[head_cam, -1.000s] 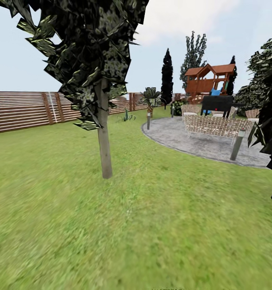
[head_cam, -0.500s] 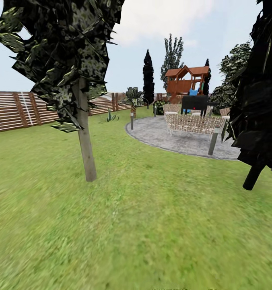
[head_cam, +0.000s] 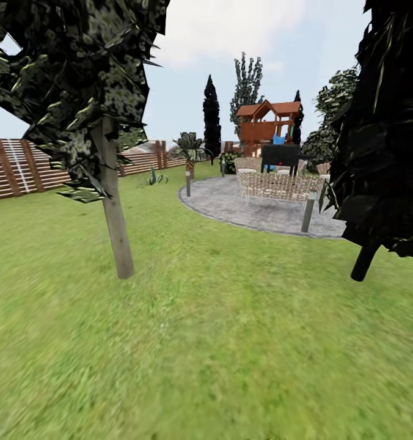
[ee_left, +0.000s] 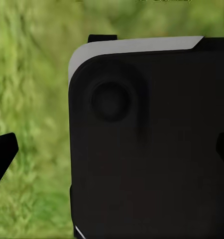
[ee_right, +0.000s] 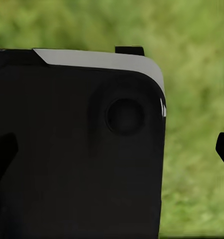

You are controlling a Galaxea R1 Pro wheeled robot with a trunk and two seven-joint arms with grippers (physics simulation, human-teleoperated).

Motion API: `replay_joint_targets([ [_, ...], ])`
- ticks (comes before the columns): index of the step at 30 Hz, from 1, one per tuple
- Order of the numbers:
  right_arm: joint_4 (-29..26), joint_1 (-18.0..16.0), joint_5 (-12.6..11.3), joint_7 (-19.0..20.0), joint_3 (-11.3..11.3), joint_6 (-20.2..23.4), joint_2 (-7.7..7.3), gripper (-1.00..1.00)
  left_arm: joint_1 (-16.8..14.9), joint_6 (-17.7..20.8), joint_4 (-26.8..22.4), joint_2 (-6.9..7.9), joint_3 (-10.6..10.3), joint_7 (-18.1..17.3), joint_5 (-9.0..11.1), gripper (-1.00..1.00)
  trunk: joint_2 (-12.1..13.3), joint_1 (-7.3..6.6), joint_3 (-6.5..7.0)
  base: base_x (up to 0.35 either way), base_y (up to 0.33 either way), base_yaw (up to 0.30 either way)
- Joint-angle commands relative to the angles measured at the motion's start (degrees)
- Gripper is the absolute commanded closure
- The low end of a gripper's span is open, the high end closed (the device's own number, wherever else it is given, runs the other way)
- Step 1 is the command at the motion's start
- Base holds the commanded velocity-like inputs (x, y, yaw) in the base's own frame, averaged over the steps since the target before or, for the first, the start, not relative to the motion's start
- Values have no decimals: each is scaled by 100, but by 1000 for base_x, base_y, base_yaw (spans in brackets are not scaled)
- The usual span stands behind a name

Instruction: Take the three Easter eggs out of the wicker basket on the lawn in the garden, then place them on the lawn next to a single tree (choose any tree) so that all three eggs are next to the same tree and none are left in the basket.

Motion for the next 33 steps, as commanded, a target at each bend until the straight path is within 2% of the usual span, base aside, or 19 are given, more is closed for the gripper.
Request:
replay_joint_targets([
  [1,8,-5,0,3,0,-19,2,-100,-1,-8,-1,2,0,-1,6,-100,-3,0,-6,0,0,-277],
  [9,8,-5,0,6,0,-22,5,-100,-1,-8,-1,1,0,-1,6,-100,-3,0,-6,0,0,-281],
  [15,7,-5,3,0,2,-24,3,-100,-1,-8,-1,1,0,-1,6,-100,-3,0,-6,0,0,-101],
  [33,8,-5,0,7,0,-19,-4,-100,-1,-8,-1,1,0,-1,6,-100,-3,0,-6,0,0,-280],
])
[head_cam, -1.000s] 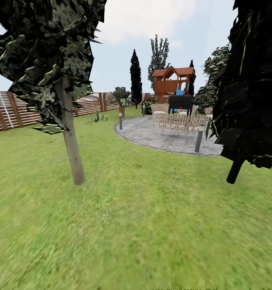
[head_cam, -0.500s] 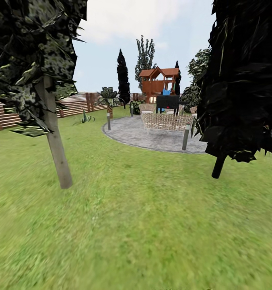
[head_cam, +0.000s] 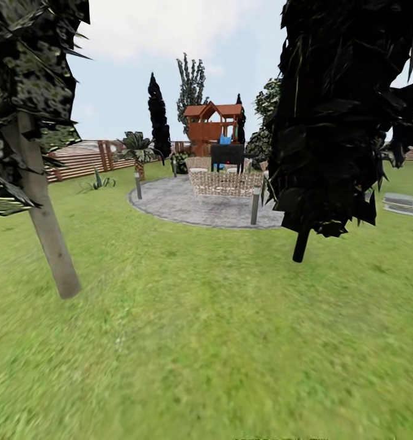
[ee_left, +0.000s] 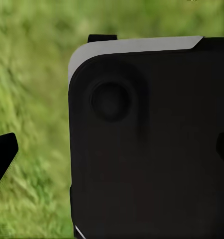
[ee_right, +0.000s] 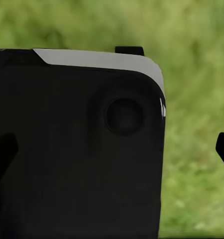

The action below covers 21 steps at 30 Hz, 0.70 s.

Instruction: Take the three Easter eggs out of the wicker basket on the lawn in the garden, then place them on the lawn next to a single tree (choose any tree) so that all three eggs are next to the same tree and none are left in the basket.

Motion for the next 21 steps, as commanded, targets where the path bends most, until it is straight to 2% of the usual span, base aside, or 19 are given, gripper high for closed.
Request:
replay_joint_targets([
  [1,8,-5,0,3,0,-20,1,-100,-1,-8,-1,1,0,-1,6,-100,-3,0,-6,0,0,-285],
  [21,8,-5,0,3,0,-18,1,-100,-1,-8,-1,1,0,-1,6,-100,-3,0,-6,0,0,-285],
])
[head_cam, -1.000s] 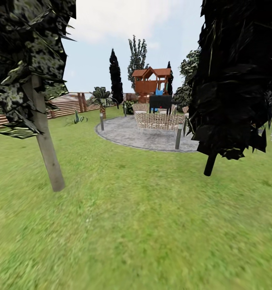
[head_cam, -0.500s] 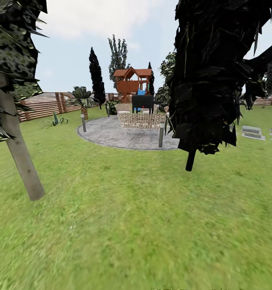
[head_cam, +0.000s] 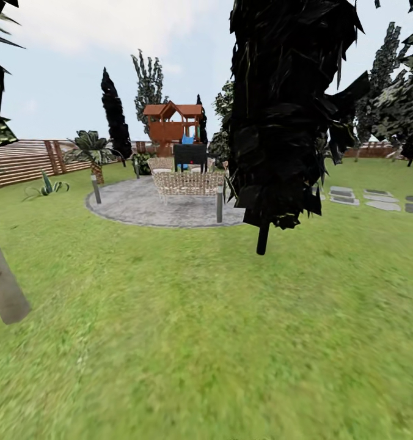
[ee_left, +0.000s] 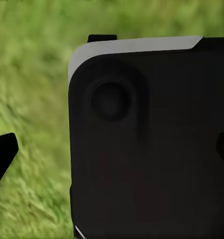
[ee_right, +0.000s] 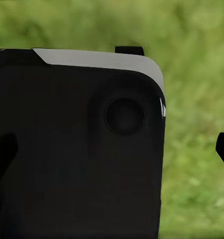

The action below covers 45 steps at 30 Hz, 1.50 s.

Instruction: Take the three Easter eggs out of the wicker basket on the lawn in the garden, then place them on the lawn next to a single tree (choose any tree) so that all three eggs are next to the same tree and none are left in the basket.

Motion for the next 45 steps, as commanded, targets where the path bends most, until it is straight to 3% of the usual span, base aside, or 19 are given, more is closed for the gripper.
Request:
replay_joint_targets([
  [1,8,-5,0,3,0,-20,1,-100,-1,-8,-1,1,0,-1,6,-100,-3,0,-6,0,0,-284],
  [45,8,-5,0,3,0,-24,8,-100,-1,-8,-1,1,0,-1,6,-100,-3,0,-6,0,0,-284],
])
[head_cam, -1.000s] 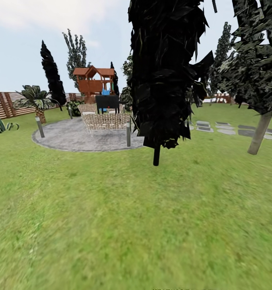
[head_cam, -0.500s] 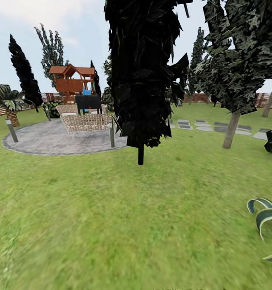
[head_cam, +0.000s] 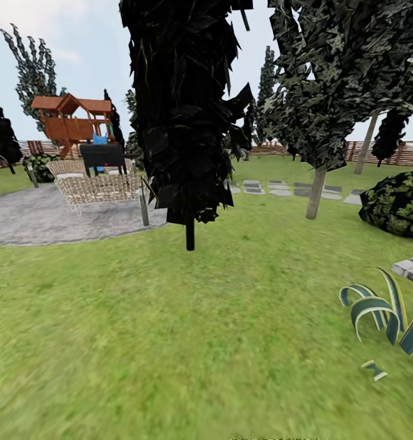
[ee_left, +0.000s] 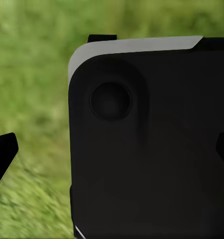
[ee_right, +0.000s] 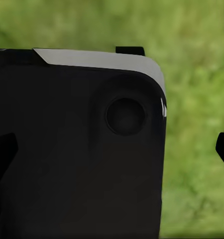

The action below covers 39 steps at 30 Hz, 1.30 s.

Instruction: Take the three Easter eggs out of the wicker basket on the lawn in the garden, then place them on the lawn next to a single tree (choose any tree) so that all three eggs are next to the same tree and none are left in the basket.

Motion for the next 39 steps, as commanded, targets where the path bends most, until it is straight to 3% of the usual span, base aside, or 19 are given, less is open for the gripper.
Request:
replay_joint_targets([
  [1,8,-5,0,3,0,-21,1,-100,-1,-8,-1,1,0,-1,6,-100,-3,0,-6,0,0,-284],
  [21,8,-5,0,3,0,-17,-9,-100,-1,-8,-1,1,0,-1,6,-100,-3,0,-6,0,0,-281],
  [30,8,-5,1,-6,6,-16,1,-100,-1,-8,-1,1,0,-1,6,-100,-3,0,-9,0,0,-51],
  [39,8,-5,0,3,0,-17,2,-100,-1,-8,-1,1,0,-1,6,-100,-3,0,-11,0,0,-262],
])
